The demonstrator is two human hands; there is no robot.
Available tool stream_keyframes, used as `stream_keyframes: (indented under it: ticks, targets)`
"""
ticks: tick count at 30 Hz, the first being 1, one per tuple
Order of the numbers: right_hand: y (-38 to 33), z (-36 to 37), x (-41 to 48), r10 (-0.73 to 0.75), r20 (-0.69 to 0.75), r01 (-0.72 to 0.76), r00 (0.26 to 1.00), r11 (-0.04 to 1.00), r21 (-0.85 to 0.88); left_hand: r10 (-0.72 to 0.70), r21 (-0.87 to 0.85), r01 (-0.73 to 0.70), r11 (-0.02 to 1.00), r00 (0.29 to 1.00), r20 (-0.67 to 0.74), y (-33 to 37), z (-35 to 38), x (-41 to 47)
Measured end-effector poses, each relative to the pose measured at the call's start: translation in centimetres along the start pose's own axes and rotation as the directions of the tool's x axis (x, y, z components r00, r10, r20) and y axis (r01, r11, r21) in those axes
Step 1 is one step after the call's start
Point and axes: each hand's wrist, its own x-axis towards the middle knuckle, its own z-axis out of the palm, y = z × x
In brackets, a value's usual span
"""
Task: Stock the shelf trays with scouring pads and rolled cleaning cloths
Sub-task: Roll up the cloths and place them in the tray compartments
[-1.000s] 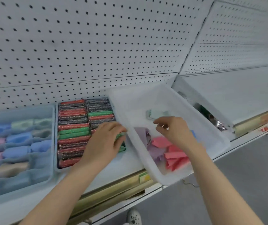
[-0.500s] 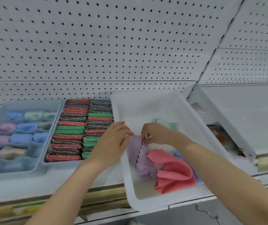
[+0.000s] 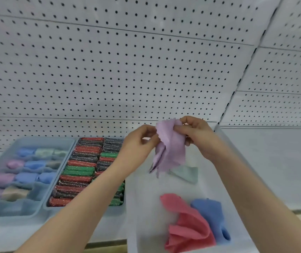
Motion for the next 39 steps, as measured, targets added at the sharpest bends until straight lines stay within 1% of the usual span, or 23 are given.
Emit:
stream_keyframes:
  ticks: [2,3,5,7,8,10,12,15,17,19,23,24,26,28,30,31,32,33,34,35,36,37,39]
  targets:
    - [0.0,-0.3,0.0,0.016,-0.014,-0.015,1.000,1.000,0.025,-0.014,-0.032,0.013,0.999,0.999,-0.039,0.4,0.0,0.7]
    - [0.0,-0.4,0.0,0.026,-0.018,-0.025,1.000,0.999,0.031,-0.062,-0.083,0.058,0.995,0.997,-0.043,0.7,-0.1,0.9]
    - [0.2,-0.4,-0.2,0.049,-0.032,-0.047,0.998,0.998,0.041,-0.217,-0.283,0.213,0.935,0.976,0.017,1.6,-0.2,1.3]
    - [0.5,-0.4,-0.3,0.070,-0.063,-0.067,0.996,0.996,0.050,-0.309,-0.357,0.317,0.879,0.948,0.080,2.1,-0.5,1.6]
    - [0.7,-0.5,-0.3,0.078,-0.083,-0.074,0.994,0.996,0.053,-0.299,-0.313,0.309,0.898,0.951,0.080,2.1,-0.6,1.7]
    - [1.0,-0.5,-0.4,0.093,-0.110,-0.086,0.990,0.994,0.067,-0.196,-0.136,0.204,0.970,0.978,0.068,1.8,-0.8,1.7]
    - [1.3,-0.6,-0.5,0.118,-0.117,-0.106,0.986,0.989,0.099,-0.122,-0.007,0.123,0.992,0.990,0.069,1.3,-0.7,1.7]
    - [1.8,-0.7,-0.8,0.164,-0.114,-0.147,0.980,0.979,0.143,-0.112,0.067,0.109,0.992,0.992,0.053,0.7,-0.5,1.9]
    - [2.3,-0.9,-0.9,0.191,-0.088,-0.172,0.978,0.967,0.191,-0.106,0.043,0.104,0.994,0.993,0.046,0.7,-0.4,2.1]
    - [2.6,-1.1,-1.0,0.206,-0.053,-0.186,0.977,0.949,0.256,-0.100,0.043,0.096,0.994,0.991,0.091,0.8,-0.1,2.1]
    - [2.0,-1.0,-1.2,0.172,-0.021,-0.156,0.985,0.932,0.327,-0.106,0.303,0.017,0.953,0.954,0.281,0.3,1.1,1.5]
    - [2.0,-1.0,-1.2,0.159,-0.009,-0.146,0.987,0.929,0.340,-0.110,0.328,0.019,0.945,0.959,0.261,-0.1,1.4,1.5]
    - [1.9,-1.2,-1.4,0.141,-0.007,-0.130,0.990,0.930,0.345,-0.107,0.306,0.065,0.950,0.987,0.124,-0.4,1.3,1.8]
    - [2.2,-1.5,-1.6,0.132,-0.045,-0.115,0.990,0.958,0.262,-0.125,0.208,0.121,0.971,0.992,0.009,-0.5,0.9,2.2]
    - [2.8,-1.4,-1.9,0.093,-0.071,-0.086,0.993,0.992,0.089,-0.130,0.135,0.130,0.982,0.991,-0.012,-0.3,0.6,2.5]
    - [3.1,-1.1,-2.2,0.032,-0.064,-0.035,0.997,0.998,-0.042,-0.120,0.116,0.120,0.986,0.993,-0.011,-0.1,0.6,2.6]
    - [3.5,-0.8,-2.4,-0.057,-0.032,0.049,0.998,0.977,-0.209,-0.108,0.103,0.108,0.989,0.994,-0.007,0.1,0.6,2.5]
    - [3.7,-0.4,-2.6,-0.148,0.045,0.154,0.988,0.918,-0.366,-0.096,0.092,0.095,0.991,0.995,0.003,0.4,0.6,2.6]
    - [3.8,0.0,-2.9,-0.213,0.136,0.252,0.968,0.849,-0.464,-0.075,0.097,0.072,0.993,0.997,0.022,0.7,0.7,2.6]
    - [3.9,0.3,-3.0,-0.239,0.216,0.316,0.947,0.823,-0.471,-0.044,0.121,0.038,0.992,0.998,0.044,0.8,0.8,2.6]
    - [3.6,0.7,-3.1,-0.223,0.268,0.319,0.937,0.859,-0.400,-0.010,0.151,-0.001,0.988,0.997,0.071,1.1,0.8,2.7]
    - [3.2,1.0,-3.1,-0.185,0.283,0.267,0.941,0.920,-0.286,0.016,0.178,-0.033,0.984,0.995,0.099,1.4,0.8,2.8]
    - [2.1,1.1,-2.8,-0.128,0.231,0.145,0.965,0.988,-0.055,0.063,0.214,-0.091,0.973,0.989,0.135,2.3,0.8,2.9]
